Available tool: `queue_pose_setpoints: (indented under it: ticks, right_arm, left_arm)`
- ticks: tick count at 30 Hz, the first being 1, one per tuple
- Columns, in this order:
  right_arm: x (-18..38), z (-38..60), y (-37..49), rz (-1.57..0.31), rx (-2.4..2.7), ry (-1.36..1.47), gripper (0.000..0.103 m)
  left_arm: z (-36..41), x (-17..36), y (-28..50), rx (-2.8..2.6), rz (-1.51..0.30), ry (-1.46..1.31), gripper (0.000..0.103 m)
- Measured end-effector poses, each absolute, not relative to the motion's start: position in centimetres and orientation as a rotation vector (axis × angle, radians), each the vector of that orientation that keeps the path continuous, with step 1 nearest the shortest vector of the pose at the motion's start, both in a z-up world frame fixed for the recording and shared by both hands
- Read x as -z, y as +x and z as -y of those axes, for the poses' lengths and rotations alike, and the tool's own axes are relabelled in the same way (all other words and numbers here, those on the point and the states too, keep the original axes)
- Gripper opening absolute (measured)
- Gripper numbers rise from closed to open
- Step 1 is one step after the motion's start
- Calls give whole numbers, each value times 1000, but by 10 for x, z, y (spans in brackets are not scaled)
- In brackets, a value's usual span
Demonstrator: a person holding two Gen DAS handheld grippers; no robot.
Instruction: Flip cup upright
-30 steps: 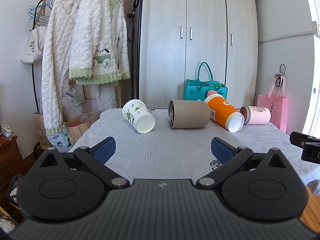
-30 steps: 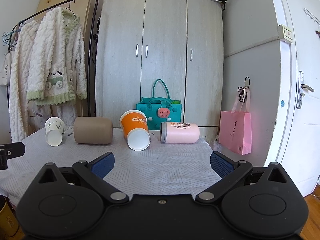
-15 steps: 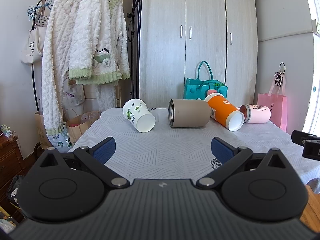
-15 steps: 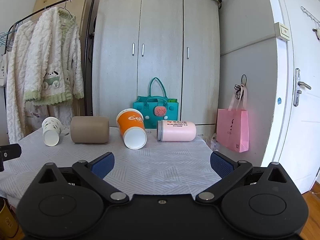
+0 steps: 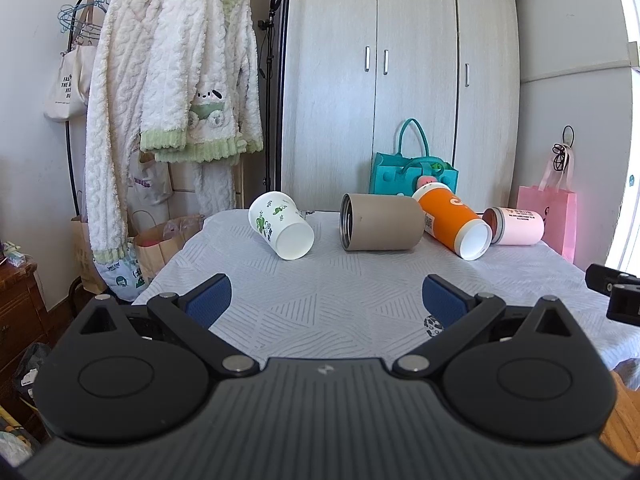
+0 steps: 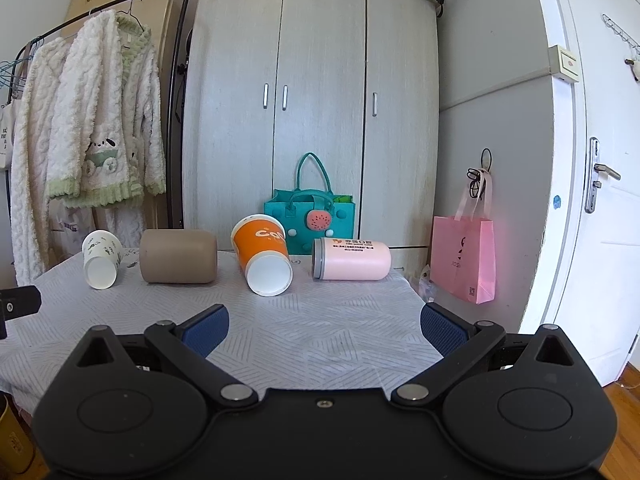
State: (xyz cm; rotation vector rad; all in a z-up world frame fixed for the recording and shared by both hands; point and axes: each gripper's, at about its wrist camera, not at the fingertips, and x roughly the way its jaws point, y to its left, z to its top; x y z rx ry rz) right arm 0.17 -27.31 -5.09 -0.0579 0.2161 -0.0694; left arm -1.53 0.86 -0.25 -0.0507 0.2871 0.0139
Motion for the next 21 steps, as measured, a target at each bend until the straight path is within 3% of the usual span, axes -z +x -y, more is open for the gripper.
queue_pose_setpoints:
  ticks: [12, 21]
  right_arm:
    - [52, 273, 2, -227, 72, -61, 103]
    - [43, 283, 11, -289, -51, -55, 103]
  left_arm:
    - [-10, 2, -16, -16, -303, -46, 103]
    - [-11, -15, 9, -7, -442, 5, 103]
